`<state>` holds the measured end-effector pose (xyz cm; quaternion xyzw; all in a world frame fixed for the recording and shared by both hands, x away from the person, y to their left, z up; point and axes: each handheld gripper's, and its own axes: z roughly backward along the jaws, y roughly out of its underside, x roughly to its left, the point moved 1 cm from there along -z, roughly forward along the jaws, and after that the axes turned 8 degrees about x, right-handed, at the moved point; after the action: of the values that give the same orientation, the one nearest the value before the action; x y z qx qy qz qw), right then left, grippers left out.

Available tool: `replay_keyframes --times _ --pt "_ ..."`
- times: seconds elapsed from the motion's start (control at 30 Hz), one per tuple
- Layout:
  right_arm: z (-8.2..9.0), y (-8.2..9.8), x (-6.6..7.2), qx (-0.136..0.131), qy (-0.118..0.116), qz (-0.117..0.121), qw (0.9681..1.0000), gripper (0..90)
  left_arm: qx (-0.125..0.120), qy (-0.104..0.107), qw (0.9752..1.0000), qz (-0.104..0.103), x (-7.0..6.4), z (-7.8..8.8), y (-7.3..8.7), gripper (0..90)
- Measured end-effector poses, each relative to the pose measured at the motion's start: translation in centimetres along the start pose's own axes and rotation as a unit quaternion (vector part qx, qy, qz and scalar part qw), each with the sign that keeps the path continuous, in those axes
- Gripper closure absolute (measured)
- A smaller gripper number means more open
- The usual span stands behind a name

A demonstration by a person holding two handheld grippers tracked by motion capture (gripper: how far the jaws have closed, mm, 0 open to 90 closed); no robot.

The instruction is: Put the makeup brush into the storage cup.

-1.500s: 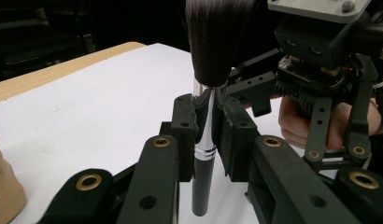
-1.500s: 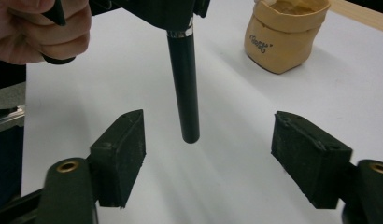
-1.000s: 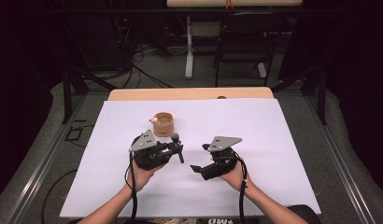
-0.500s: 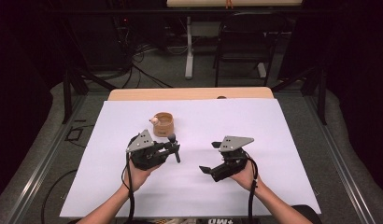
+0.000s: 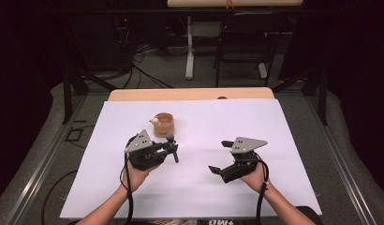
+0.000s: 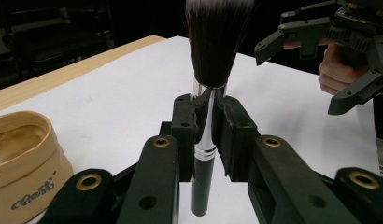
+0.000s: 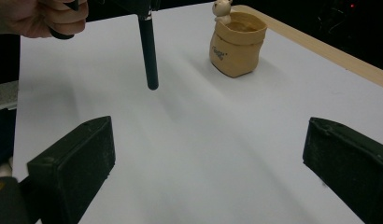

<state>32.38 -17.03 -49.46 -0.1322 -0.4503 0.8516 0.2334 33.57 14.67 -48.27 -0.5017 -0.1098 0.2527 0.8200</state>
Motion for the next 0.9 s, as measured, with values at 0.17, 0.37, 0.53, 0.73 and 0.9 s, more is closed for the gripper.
replay_keyframes --times 0.17,0.37,0.53,0.73,0.9 --pt "0.7 0.9 -0.3 -0.007 0.012 -0.009 0.9999 0.9 0.001 -0.007 1.0 0.002 0.2 0.1 0.1 77.9" --pt "1.9 2.2 -0.8 -0.015 0.039 -0.02 0.9989 0.3 0.001 -0.009 1.0 0.001 0.2 0.1 0.0 77.9" --pt "2.6 3.2 -0.8 -0.016 0.052 -0.028 0.9981 0.0 0.0 -0.004 1.0 0.002 0.3 0.1 0.1 78.0" --pt "3.6 4.1 -0.8 -0.028 0.059 -0.04 0.9971 0.0 0.001 -0.008 1.0 0.004 0.4 0.0 0.1 77.9" --pt "3.9 4.5 -0.6 -0.026 0.062 -0.049 0.9966 0.0 0.005 -0.012 0.9999 0.004 0.5 -0.1 0.2 77.9"
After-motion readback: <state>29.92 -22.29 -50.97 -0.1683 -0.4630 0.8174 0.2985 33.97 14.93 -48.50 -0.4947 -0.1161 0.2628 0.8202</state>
